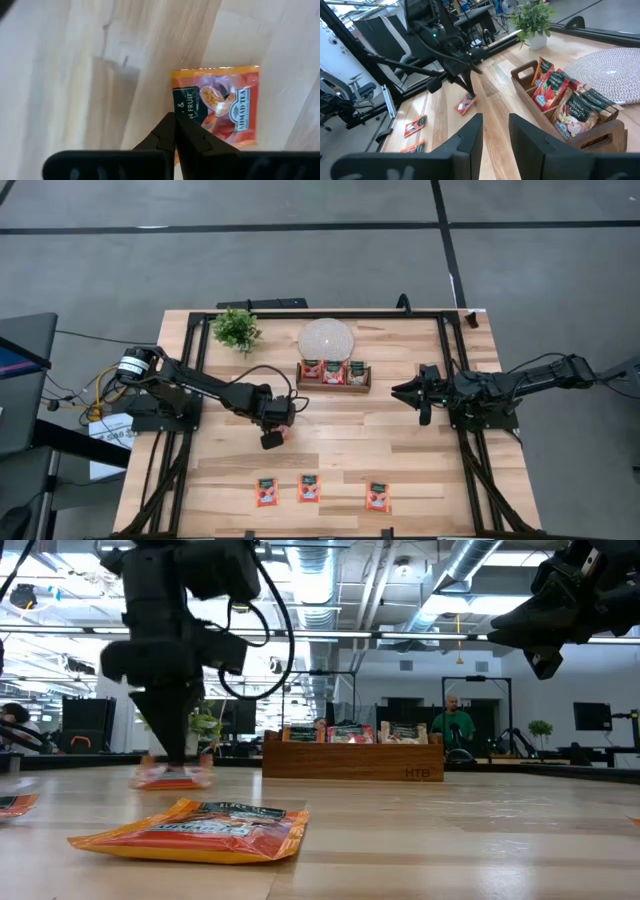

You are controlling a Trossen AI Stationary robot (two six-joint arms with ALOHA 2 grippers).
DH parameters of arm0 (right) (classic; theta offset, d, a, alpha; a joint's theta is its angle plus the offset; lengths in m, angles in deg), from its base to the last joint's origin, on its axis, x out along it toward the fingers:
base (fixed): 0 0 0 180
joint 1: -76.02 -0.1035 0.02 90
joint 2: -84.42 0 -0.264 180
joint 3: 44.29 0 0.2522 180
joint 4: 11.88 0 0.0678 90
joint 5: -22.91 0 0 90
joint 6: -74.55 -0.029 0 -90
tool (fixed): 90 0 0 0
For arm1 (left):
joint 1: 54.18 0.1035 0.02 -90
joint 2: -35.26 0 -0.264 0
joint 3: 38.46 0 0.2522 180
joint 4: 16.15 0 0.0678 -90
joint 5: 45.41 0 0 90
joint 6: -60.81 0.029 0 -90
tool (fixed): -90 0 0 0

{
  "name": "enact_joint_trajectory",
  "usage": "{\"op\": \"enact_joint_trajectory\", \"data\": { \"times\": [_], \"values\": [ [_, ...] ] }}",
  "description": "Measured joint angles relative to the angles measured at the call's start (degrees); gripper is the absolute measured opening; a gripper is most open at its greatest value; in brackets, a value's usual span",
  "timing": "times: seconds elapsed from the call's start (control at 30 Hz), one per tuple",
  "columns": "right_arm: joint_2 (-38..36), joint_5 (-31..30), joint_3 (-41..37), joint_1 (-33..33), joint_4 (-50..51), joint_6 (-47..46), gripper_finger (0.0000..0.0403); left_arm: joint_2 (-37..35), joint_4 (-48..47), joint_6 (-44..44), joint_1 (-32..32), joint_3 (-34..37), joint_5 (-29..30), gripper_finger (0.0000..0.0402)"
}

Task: Pick & Place Tea
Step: Put the orange tea bag into the left section of the wooden organizer

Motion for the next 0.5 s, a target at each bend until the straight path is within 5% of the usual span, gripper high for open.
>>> {"op": "enact_joint_trajectory", "data": {
  "times": [0.23,0.5],
  "values": [
    [0.0,0.0,0.0,-0.1,0.0,0.0,0.0086,-0.1,-12.3,5.6,0.0,-10.1,8.1,0.0000],
    [0.0,0.1,0.0,-0.1,0.0,0.0,0.0086,-0.2,-14.6,17.9,1.7,-21.2,17.7,0.0000]
  ]
}}
